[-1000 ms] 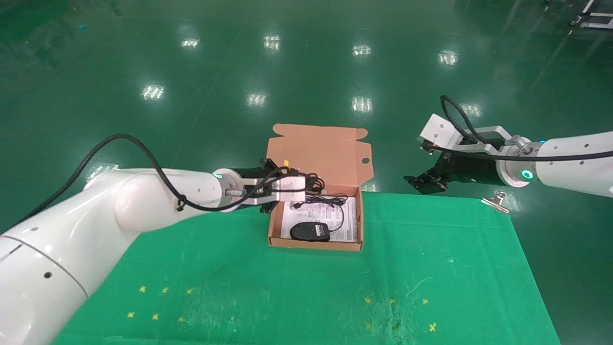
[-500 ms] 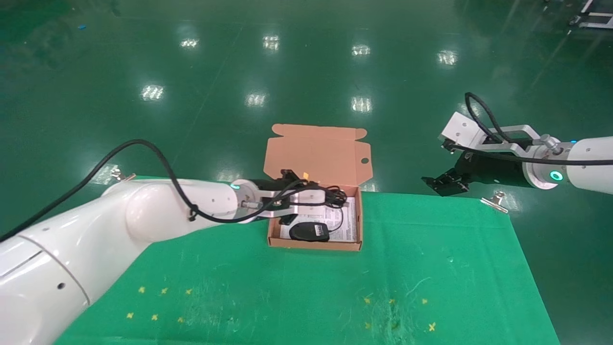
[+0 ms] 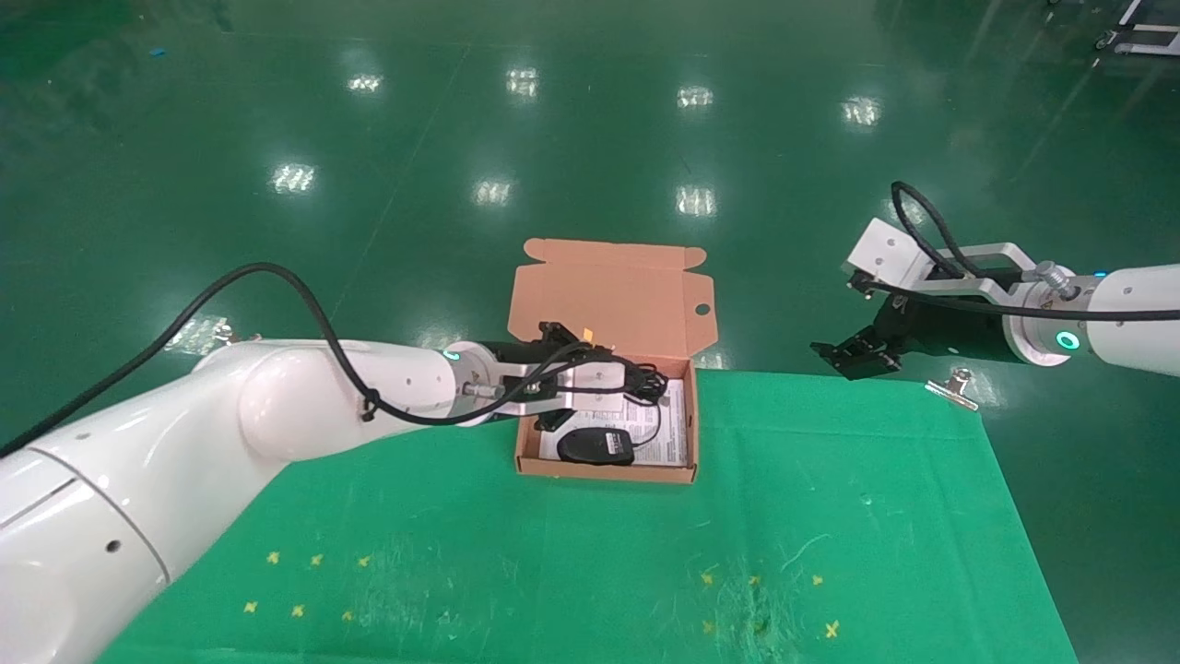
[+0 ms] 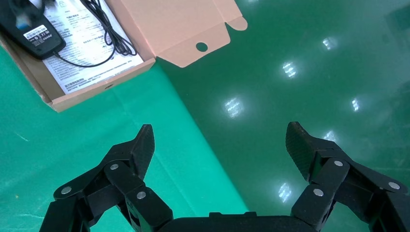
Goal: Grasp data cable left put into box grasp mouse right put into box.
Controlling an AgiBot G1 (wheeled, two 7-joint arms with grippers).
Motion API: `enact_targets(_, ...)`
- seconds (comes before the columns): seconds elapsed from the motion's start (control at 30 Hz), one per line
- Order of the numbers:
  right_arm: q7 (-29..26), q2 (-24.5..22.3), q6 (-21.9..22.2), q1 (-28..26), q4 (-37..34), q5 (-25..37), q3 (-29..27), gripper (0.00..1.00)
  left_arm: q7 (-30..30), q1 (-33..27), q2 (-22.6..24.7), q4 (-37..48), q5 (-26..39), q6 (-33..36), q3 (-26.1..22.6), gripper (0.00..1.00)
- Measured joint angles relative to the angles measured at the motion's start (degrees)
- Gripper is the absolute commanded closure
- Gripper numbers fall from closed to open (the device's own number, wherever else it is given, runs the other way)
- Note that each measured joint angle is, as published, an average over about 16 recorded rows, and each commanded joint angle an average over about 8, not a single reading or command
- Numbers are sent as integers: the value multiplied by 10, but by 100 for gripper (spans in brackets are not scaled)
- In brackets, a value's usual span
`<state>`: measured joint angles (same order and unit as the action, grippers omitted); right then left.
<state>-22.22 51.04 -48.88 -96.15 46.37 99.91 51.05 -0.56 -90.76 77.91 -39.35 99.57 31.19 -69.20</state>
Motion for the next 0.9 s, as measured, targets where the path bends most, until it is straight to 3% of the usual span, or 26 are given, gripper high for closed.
enact_targets(0.57, 4, -11, -7, -65, 43, 43, -1, 0, -35, -48, -37, -33, -6, -14, 21, 0)
enact_targets(0.9, 21, -28, -53, -38, 73, -7, -32, 0, -46, -27, -79, -59, -62, 37, 73, 0)
